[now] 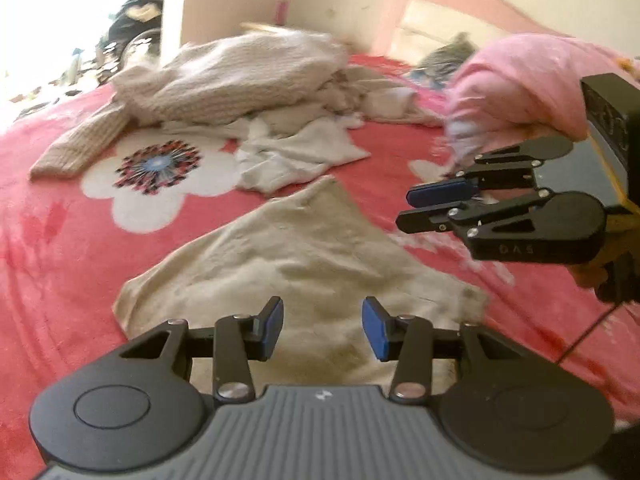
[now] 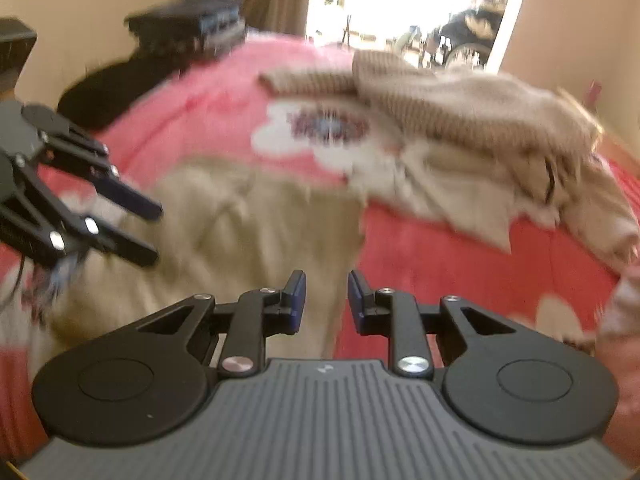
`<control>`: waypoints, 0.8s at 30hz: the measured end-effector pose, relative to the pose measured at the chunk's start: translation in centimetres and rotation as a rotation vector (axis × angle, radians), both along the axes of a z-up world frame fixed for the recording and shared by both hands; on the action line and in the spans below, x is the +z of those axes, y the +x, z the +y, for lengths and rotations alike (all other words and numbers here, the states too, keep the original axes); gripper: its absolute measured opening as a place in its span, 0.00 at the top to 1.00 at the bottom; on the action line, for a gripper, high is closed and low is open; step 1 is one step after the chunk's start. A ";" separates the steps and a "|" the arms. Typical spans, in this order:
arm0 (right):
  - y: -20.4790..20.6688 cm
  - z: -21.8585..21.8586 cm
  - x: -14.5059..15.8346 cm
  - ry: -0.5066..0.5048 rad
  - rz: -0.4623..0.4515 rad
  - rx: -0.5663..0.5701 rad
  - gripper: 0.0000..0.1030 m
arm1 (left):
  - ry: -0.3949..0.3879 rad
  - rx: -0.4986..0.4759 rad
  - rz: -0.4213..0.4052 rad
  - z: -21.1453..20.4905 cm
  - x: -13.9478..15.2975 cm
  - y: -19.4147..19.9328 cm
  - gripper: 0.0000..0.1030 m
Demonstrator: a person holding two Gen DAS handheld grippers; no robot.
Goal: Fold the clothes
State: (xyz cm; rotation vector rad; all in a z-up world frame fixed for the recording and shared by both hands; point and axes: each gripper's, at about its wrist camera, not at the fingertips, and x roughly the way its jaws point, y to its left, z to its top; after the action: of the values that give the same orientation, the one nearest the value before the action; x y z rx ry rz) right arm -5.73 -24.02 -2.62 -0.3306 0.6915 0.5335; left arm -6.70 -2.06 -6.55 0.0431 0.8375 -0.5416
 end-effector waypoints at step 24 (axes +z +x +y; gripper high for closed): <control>10.0 2.2 -3.9 0.206 0.187 -0.120 0.80 | 0.049 0.168 0.002 2.0 -2.7 7.8 0.52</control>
State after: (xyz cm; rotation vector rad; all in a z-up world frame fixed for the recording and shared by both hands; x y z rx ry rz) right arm 4.24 -21.82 -6.54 -0.0460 0.8234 0.5202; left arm 1.09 -0.05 -9.28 0.0169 0.8476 -0.3629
